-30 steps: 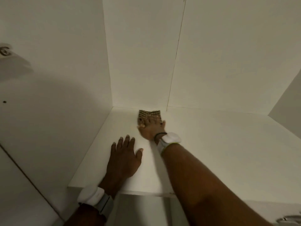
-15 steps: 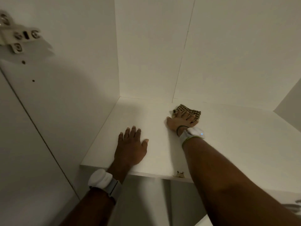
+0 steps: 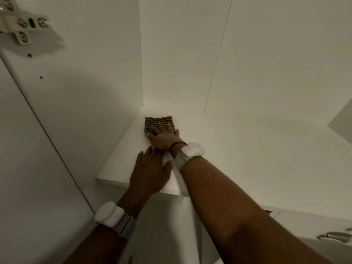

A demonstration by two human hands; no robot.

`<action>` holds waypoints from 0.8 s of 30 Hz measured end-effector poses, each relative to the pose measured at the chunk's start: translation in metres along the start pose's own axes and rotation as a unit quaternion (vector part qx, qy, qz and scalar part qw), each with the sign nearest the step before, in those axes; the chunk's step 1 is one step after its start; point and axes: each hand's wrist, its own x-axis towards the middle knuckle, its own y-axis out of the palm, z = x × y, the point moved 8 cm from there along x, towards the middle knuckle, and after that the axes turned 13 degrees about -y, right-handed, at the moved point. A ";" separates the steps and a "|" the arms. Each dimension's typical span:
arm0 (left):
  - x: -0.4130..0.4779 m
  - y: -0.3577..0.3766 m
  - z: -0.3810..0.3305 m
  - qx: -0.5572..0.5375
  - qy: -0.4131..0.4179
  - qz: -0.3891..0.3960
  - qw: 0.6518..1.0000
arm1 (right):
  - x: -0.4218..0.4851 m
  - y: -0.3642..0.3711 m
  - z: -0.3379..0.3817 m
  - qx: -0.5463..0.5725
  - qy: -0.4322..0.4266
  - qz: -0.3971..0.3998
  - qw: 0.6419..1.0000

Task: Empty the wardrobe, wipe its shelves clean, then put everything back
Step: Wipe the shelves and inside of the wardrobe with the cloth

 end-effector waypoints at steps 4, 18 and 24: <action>0.004 0.004 0.001 -0.011 -0.035 0.019 0.999 | -0.069 -0.027 -0.117 -0.016 0.097 -0.108 0.989; -0.075 0.000 0.006 -0.011 -0.030 -0.088 0.996 | -0.129 -0.037 -0.120 -0.001 0.213 -0.141 0.967; -0.095 -0.007 0.015 -0.056 0.036 -0.126 0.990 | -0.036 0.021 0.043 0.026 0.036 -0.012 0.999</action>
